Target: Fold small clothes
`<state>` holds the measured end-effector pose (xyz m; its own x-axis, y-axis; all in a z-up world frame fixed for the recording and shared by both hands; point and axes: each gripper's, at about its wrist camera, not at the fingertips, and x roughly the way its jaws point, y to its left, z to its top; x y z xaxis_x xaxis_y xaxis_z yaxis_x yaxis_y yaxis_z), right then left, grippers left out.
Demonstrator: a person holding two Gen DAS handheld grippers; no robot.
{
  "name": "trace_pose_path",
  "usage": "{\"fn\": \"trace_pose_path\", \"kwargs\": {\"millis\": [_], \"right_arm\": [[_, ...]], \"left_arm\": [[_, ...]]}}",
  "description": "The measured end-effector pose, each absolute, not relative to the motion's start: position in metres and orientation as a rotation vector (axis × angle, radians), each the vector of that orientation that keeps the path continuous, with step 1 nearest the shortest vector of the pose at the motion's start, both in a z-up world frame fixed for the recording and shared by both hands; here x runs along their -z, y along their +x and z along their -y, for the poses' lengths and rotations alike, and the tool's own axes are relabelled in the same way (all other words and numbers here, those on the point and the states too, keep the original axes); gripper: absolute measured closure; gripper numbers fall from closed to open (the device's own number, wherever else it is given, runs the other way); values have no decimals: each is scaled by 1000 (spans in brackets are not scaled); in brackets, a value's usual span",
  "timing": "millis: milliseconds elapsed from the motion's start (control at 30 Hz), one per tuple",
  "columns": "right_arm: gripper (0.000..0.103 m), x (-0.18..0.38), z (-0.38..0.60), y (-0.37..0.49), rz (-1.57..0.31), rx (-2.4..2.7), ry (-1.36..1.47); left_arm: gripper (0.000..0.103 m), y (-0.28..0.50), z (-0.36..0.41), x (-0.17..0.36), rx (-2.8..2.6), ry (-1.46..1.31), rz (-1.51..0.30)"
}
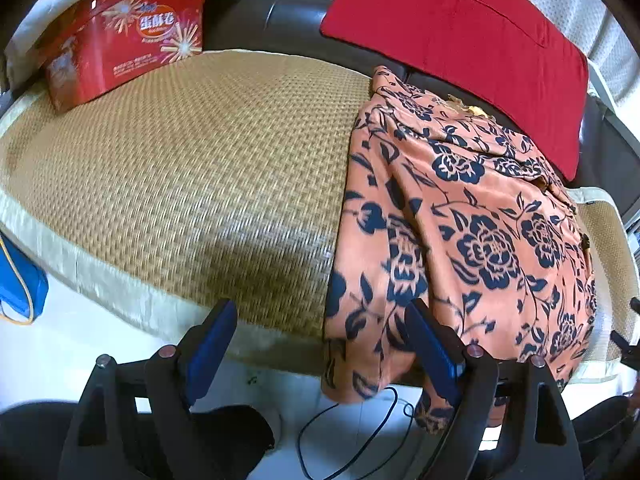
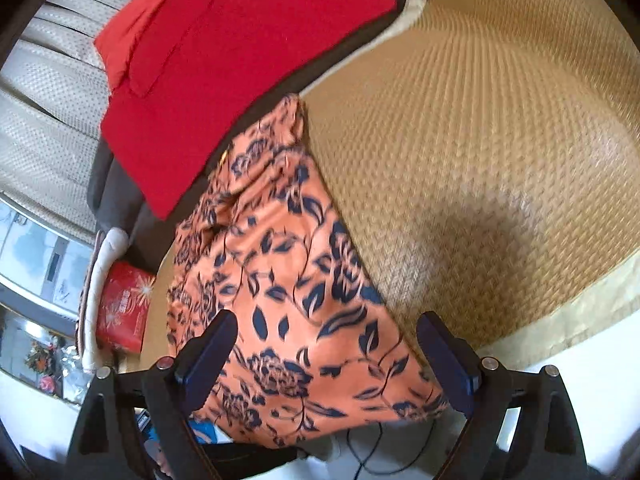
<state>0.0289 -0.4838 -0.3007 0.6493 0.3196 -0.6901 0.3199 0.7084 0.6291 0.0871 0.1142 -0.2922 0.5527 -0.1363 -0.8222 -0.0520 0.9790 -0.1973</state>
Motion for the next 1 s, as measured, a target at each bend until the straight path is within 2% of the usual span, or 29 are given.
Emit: {"fn": "trace_pose_path", "kwargs": {"millis": [133,200,267,300,600,733,767,800,833,867,933,1000], "right_arm": [[11,320,479,24,-964,13,806],[18,334,476,23,-1013,17,808],[47,346,473,22,-1054,47,791],[51,355,472,21,-1073,62,792],[52,385,460,24,-1163,91,752],[47,388,457,29,-1161,95,758],[47,390,456,30,-1161,94,760],[47,390,455,33,-1161,91,762],[47,392,455,34,-1160,83,767],[47,393,454,34,-1155,76,770],[47,395,450,35,-1147,67,754],[59,394,444,36,-1143,49,726]], "left_arm": [[17,79,-110,300,67,-188,-1004],[17,77,-111,306,57,-196,-1017],[17,77,-115,309,56,-225,-1031],[17,78,-117,312,62,-249,-1043],[17,87,-109,330,129,-305,-1122],[17,89,-91,332,197,-246,-1114],[21,90,-87,332,204,-235,-1109],[43,91,-83,332,220,-227,-1101],[60,92,-79,333,242,-225,-1105],[86,94,-74,335,262,-217,-1119],[90,95,-70,337,262,-198,-1118],[93,96,-67,335,275,-218,-1105]]}}
